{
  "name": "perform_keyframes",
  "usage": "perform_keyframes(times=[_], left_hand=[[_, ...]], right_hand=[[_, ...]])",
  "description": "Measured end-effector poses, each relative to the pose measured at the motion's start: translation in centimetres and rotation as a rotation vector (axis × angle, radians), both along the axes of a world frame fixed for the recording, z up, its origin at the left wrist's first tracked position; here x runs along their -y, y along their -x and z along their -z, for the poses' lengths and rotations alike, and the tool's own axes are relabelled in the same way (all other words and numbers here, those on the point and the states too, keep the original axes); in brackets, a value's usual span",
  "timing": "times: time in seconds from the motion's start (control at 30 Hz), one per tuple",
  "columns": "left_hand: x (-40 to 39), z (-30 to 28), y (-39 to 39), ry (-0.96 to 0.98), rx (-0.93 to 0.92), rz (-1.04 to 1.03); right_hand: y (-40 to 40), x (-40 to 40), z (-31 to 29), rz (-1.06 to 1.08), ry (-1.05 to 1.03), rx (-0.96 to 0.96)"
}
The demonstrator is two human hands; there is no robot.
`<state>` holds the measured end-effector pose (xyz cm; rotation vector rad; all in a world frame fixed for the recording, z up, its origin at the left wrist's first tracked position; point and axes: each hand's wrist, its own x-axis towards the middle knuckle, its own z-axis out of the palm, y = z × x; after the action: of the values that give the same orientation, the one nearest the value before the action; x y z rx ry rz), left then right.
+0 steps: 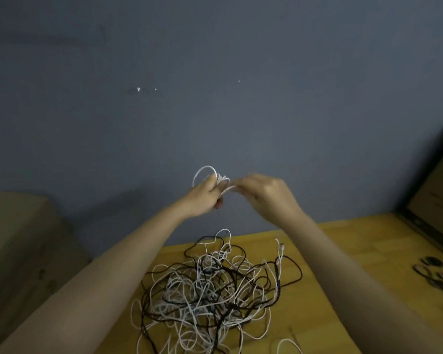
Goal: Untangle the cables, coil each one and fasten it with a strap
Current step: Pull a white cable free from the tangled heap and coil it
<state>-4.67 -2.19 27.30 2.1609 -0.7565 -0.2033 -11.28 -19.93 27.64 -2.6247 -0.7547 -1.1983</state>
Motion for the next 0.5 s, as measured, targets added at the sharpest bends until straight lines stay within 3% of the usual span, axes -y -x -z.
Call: perform_keyframes(times=[0.1,0.3,0.4,0.5], left_hand=[[-0.4,-1.0,1.6,0.184,-0.105,0.119],[-1.4,-4.9,1.1,0.278,-0.010,0.083],[-1.4,-6.6,-0.2,0.463,-0.017,-0.024],[-1.0,-8.4,-1.7,0.490,0.050,-0.164]], right_hand=[[-0.8,1.5,-2.0,0.038,-0.142,-0.201],[-2.4,1.5,0.0,0.094,-0.375,-0.500],[-2.2,1.2,1.9,0.260,-0.381,-0.499],[-2.6,1.0,0.6,0.521,-0.322,-0.544]])
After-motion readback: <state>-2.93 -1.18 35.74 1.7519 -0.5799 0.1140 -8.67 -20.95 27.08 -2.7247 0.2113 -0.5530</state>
